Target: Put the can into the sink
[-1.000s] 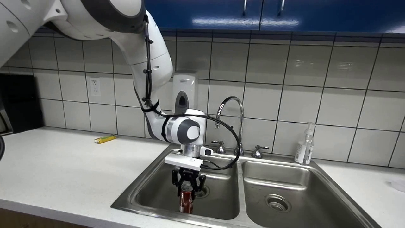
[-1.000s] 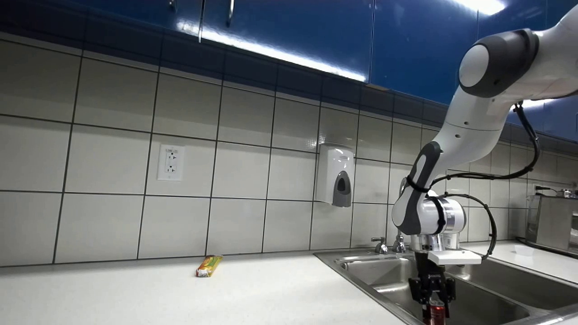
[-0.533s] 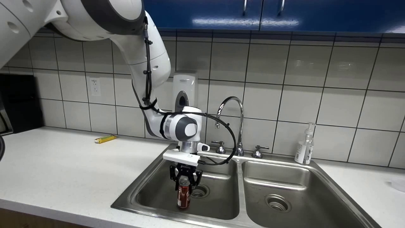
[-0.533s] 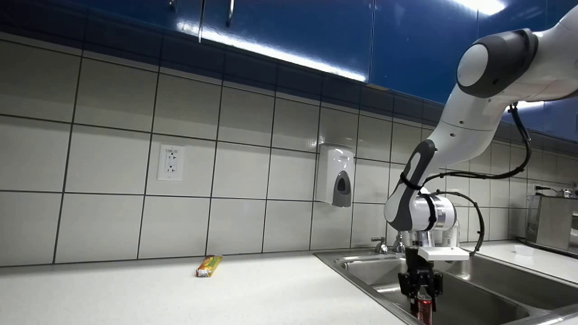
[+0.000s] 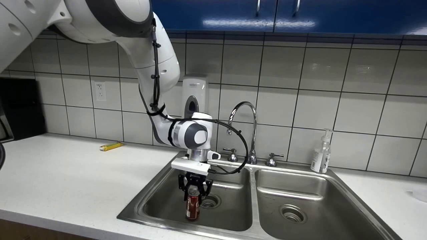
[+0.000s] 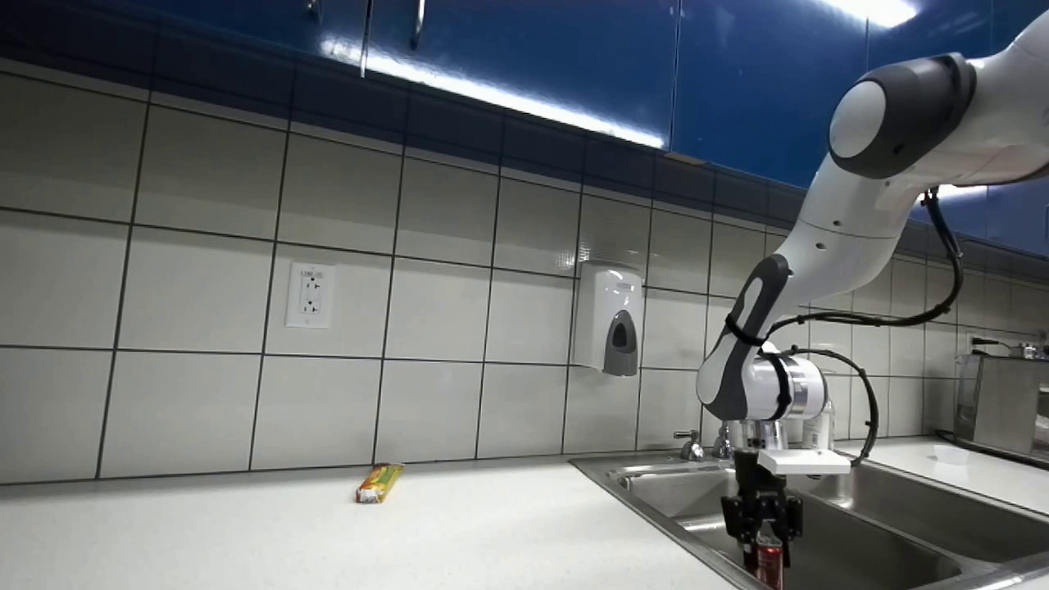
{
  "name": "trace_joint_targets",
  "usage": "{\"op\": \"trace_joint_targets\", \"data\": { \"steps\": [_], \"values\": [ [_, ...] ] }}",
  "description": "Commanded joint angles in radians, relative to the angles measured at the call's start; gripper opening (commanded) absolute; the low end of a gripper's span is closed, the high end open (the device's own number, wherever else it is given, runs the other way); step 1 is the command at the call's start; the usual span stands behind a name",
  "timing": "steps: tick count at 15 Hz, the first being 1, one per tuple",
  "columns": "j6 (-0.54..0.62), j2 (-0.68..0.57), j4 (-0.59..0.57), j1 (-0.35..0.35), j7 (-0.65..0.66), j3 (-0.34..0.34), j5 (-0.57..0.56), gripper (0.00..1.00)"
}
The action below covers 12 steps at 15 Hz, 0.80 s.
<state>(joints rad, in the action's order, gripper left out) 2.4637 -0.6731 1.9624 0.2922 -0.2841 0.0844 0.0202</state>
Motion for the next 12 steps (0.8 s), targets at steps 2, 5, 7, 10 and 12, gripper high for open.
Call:
{"op": "trace_joint_targets", "data": {
  "steps": [2, 5, 7, 10, 12],
  "values": [
    [-0.018, -0.003, -0.016, 0.029, -0.03, -0.021, 0.018, 0.38],
    [-0.027, -0.003, -0.017, 0.034, -0.036, -0.026, 0.022, 0.88],
    [-0.033, 0.0, -0.015, 0.038, -0.04, -0.031, 0.032, 0.94],
    [-0.044, 0.009, -0.007, 0.034, -0.04, -0.031, 0.042, 1.0],
    [-0.062, 0.036, 0.009, 0.025, -0.035, -0.026, 0.036, 1.0]
  ]
}}
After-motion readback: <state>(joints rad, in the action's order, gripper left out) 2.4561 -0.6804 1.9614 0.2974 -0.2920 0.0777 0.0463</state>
